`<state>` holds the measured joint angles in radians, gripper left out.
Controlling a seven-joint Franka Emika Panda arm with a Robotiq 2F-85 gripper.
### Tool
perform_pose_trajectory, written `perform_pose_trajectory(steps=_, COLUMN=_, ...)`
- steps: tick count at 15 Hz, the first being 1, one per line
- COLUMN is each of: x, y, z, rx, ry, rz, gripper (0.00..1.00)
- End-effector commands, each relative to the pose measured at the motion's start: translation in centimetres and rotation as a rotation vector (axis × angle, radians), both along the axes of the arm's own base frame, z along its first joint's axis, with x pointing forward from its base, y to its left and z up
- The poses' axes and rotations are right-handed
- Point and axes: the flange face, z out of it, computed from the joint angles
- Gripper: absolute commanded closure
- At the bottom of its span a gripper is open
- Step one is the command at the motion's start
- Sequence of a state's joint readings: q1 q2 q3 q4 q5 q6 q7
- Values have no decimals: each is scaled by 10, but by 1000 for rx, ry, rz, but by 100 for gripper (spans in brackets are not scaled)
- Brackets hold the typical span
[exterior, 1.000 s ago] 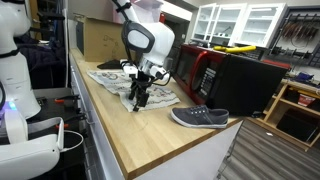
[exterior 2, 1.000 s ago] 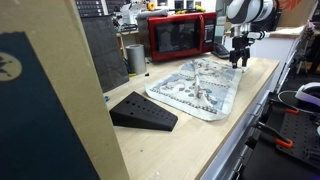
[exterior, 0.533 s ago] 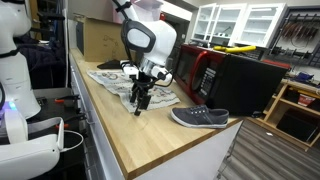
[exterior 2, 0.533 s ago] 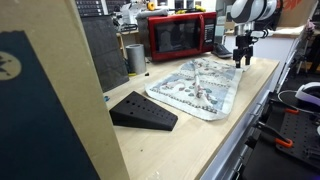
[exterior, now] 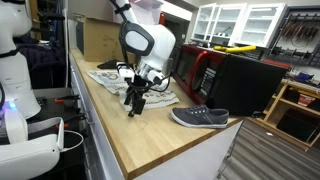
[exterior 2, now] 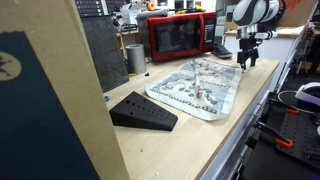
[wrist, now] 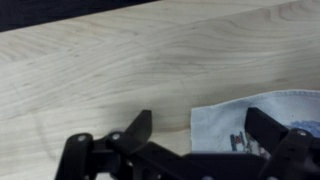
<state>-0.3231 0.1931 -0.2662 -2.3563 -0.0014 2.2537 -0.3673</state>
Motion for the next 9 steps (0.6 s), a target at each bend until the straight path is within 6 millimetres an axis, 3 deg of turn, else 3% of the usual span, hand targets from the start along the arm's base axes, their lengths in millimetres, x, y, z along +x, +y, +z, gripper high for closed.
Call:
perform_pose_trajectory(steps=1, x=2, y=18, z=-14, rx=102, ry=33, rz=-41, gripper=0)
perform_pose_trajectory(steps=3, x=6, y=25, z=-12, rx=139, ry=23, rz=-74, gripper=0)
perform_pose_trajectory(steps=4, x=8, y=29, z=-13, rx=158, ry=16, rz=-89, gripper=25)
perform_pose_trajectory(steps=5, x=10, y=32, z=-12, rx=175, ry=6, rz=-102, gripper=26)
perform_pose_trajectory(steps=9, x=15, y=42, z=-11, rx=227, ry=-15, rz=-144, gripper=58)
